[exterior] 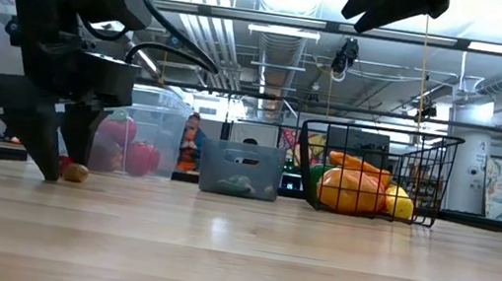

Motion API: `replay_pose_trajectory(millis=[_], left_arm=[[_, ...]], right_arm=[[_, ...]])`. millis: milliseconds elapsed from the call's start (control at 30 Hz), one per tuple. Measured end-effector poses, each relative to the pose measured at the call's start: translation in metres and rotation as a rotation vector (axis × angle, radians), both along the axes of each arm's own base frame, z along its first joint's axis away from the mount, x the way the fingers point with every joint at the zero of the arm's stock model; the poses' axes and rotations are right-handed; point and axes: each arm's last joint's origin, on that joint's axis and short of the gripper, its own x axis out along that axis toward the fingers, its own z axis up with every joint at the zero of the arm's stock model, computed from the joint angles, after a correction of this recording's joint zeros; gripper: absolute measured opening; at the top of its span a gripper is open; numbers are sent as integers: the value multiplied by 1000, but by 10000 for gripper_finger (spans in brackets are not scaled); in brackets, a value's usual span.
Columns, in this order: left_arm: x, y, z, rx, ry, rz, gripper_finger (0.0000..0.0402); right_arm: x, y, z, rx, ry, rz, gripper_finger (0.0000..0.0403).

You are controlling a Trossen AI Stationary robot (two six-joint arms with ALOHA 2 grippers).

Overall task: Sort produce into baskets
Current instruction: Put the brown potato into the black bin

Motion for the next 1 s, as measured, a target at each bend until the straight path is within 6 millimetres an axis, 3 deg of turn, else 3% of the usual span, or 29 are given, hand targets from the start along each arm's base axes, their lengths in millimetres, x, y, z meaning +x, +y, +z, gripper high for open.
replay_pose_trajectory(millis=[667, 1000], left_arm=[[3, 0, 0, -1, -49, 74, 56], [4, -7, 5, -47, -74, 107, 42]], right_arm=[[0, 0, 0, 3, -6, 0, 224], [0, 1, 0, 4, -6, 2, 224]])
